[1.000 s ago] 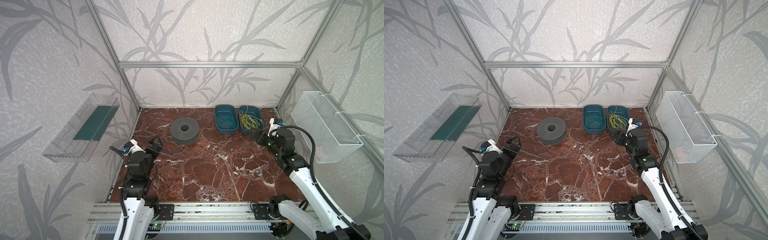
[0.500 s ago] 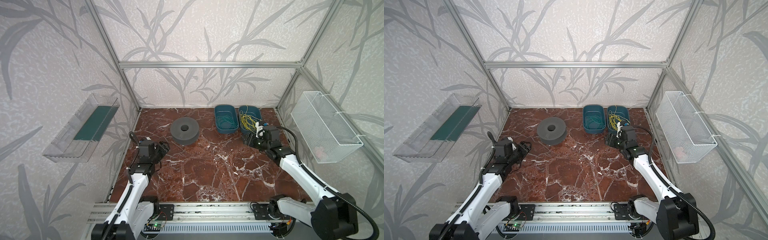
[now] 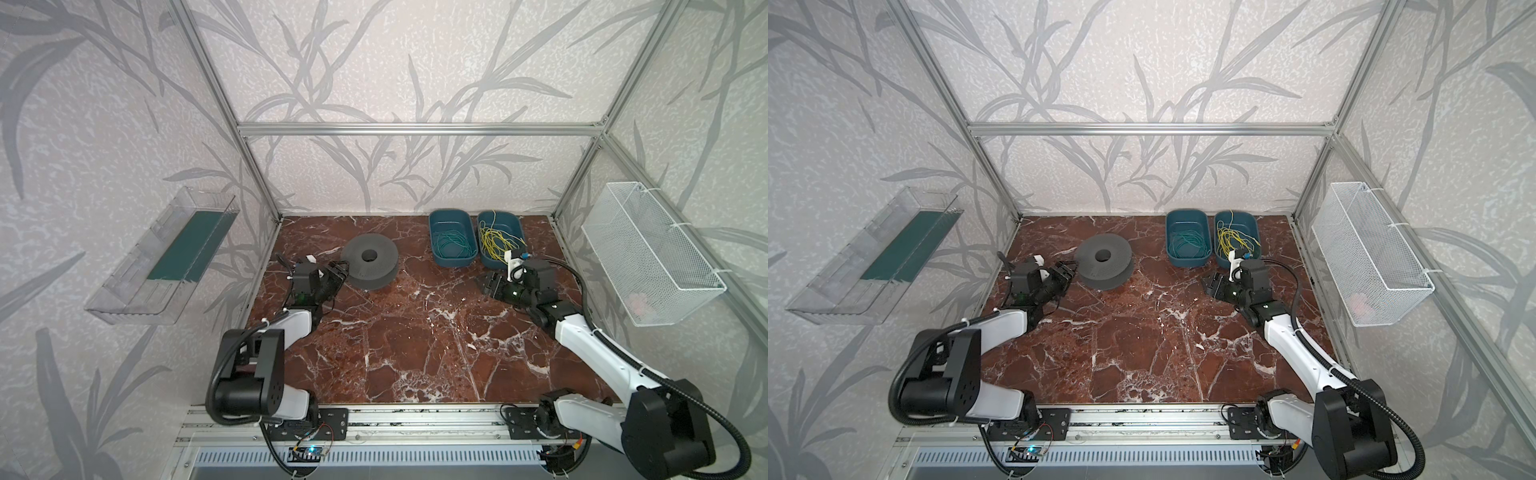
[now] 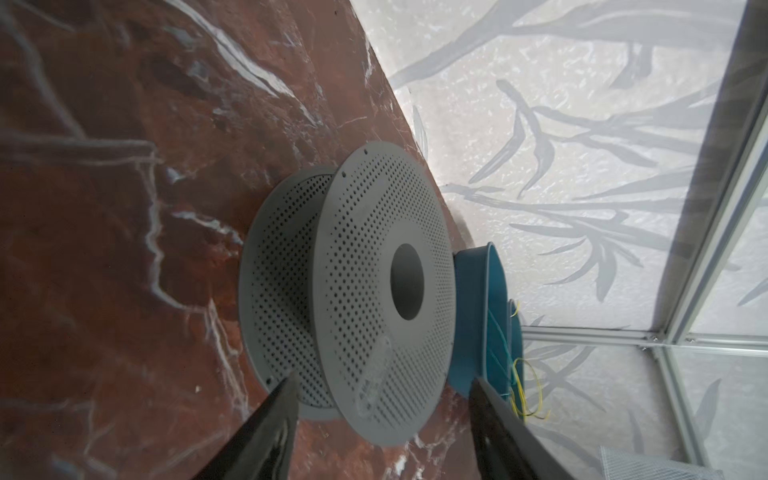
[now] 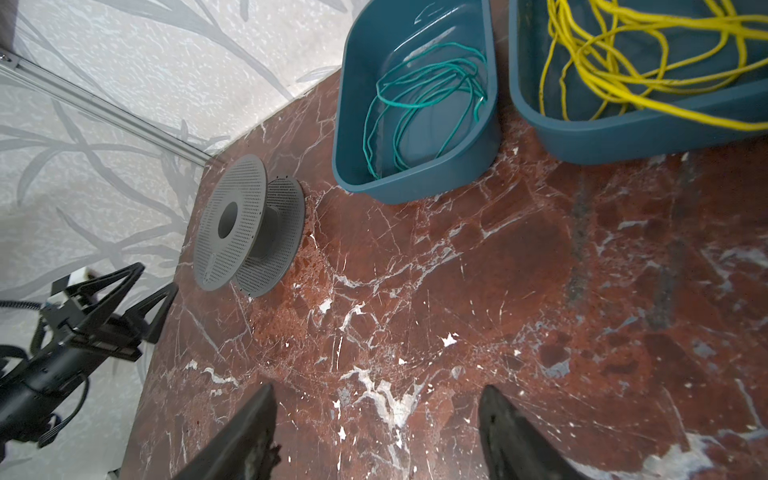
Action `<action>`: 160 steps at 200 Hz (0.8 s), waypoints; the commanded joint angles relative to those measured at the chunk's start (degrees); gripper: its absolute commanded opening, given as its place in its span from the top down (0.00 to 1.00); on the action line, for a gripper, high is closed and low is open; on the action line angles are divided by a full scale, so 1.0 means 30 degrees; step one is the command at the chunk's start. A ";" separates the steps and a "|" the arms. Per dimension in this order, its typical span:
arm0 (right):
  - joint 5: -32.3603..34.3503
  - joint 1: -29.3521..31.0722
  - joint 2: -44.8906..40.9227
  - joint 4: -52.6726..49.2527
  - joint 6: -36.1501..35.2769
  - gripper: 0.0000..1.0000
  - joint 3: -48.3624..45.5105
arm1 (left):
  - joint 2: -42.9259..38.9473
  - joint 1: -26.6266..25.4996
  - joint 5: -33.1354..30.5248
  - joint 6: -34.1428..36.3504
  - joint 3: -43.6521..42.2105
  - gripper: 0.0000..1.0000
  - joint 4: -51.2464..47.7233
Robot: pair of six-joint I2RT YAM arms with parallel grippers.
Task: Wrap the cables
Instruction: 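Raise both arms and move the left gripper toward the grey spool, then push the grey spool with the left gripper toward the table center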
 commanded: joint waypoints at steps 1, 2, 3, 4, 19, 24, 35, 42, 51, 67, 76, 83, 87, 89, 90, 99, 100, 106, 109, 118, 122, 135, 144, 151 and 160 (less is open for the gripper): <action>-0.0932 0.0032 0.0355 0.1134 0.0260 0.25 0.0047 | 0.2590 0.0188 0.3061 -0.1516 0.1441 0.42 0.4727; -0.0957 0.0032 0.0344 0.1125 0.0260 0.25 0.0052 | 0.2684 0.0217 0.3128 -0.1564 0.1454 0.42 0.4856; -0.0985 0.0032 0.0369 0.1106 0.0260 0.25 0.0069 | 0.2790 0.0232 0.3219 -0.1632 0.1476 0.42 0.4993; -0.0985 0.0032 0.0369 0.1106 0.0260 0.25 0.0069 | 0.2902 0.0239 0.3280 -0.1696 0.1487 0.42 0.5121; -0.1453 0.0033 0.0455 0.0999 0.0219 0.25 0.0133 | 0.4091 0.0274 0.3171 -0.2374 0.1233 0.41 0.7114; -0.1561 0.0032 0.0480 0.1024 0.0245 0.25 0.0144 | 0.4392 0.0268 0.2997 -0.2492 0.1116 0.40 0.7436; -0.1776 0.0032 0.0453 0.1150 0.0260 0.25 0.0036 | 0.4980 0.0299 0.2896 -0.2535 0.1054 0.40 0.7868; -0.1954 0.0032 0.0401 0.1280 0.0260 0.25 -0.0011 | 0.5344 0.0285 0.2972 -0.2494 0.1061 0.41 0.8224; -0.2065 0.0032 0.0293 0.1314 0.0238 0.25 -0.0071 | 0.5752 0.0293 0.3111 -0.2527 0.1123 0.42 0.8565; -0.2082 0.0032 0.0008 0.1234 0.0064 0.25 -0.0120 | 0.6303 0.0321 0.3245 -0.2581 0.1244 0.46 0.9307; -0.2045 0.0032 -0.0151 0.1230 0.0026 0.25 -0.0198 | 0.6569 0.0330 0.3262 -0.2453 0.1426 0.48 0.9379; -0.2009 0.0032 -0.0258 0.1245 -0.0002 0.25 -0.0215 | 0.6719 0.0317 0.3349 -0.2257 0.1604 0.50 0.9357; -0.1983 0.0032 -0.0302 0.1261 -0.0029 0.25 -0.0254 | 0.6836 0.0357 0.3385 -0.2155 0.1681 0.51 0.9350; -0.1965 0.0032 -0.0308 0.1262 -0.0032 0.25 -0.0256 | 0.6877 0.0340 0.3396 -0.2107 0.1712 0.51 0.9306; -0.1957 0.0032 -0.0324 0.1262 -0.0033 0.25 -0.0246 | 0.6893 0.0352 0.3368 -0.2080 0.1722 0.51 0.9299; -0.1868 0.0032 -0.0383 0.1180 -0.0033 0.25 -0.0265 | 0.7056 0.0363 0.3296 -0.1868 0.1706 0.51 0.9526; -0.1850 0.0032 -0.0391 0.1163 -0.0033 0.26 -0.0251 | 0.7071 0.0349 0.3289 -0.1828 0.1689 0.51 0.9555; -0.1793 0.0032 -0.0449 0.1049 -0.0008 0.25 -0.0259 | 0.7091 0.0363 0.3135 -0.1711 0.1551 0.52 0.9779; -0.1751 0.0032 -0.0478 0.0994 0.0010 0.25 -0.0247 | 0.7086 0.0360 0.3011 -0.1662 0.1427 0.52 0.9927; -0.1693 0.0032 -0.0564 0.0941 0.0053 0.25 -0.0266 | 0.6978 0.0356 0.2799 -0.1422 0.1089 0.52 1.0484; -0.1686 0.0032 -0.0616 0.0922 0.0055 0.25 -0.0268 | 0.6973 0.0363 0.2730 -0.1264 0.0992 0.52 1.0572; -0.1715 0.0032 -0.0771 0.0934 0.0127 0.26 -0.0376 | 0.6989 0.0386 0.2718 -0.0648 0.0983 0.52 1.0337; -0.1715 0.0032 -0.0916 0.0940 0.0170 0.25 -0.0456 | 0.7148 0.0393 0.2830 -0.0394 0.1028 0.52 1.0451; -0.1693 0.0040 -0.1020 0.0940 0.0216 0.25 -0.0511 | 0.7366 0.0392 0.2883 -0.0396 0.0978 0.54 1.0910; -0.1686 0.0032 -0.1154 0.0819 0.0203 0.26 -0.0551 | 0.7765 0.0426 0.2988 -0.0515 0.0941 0.56 1.1788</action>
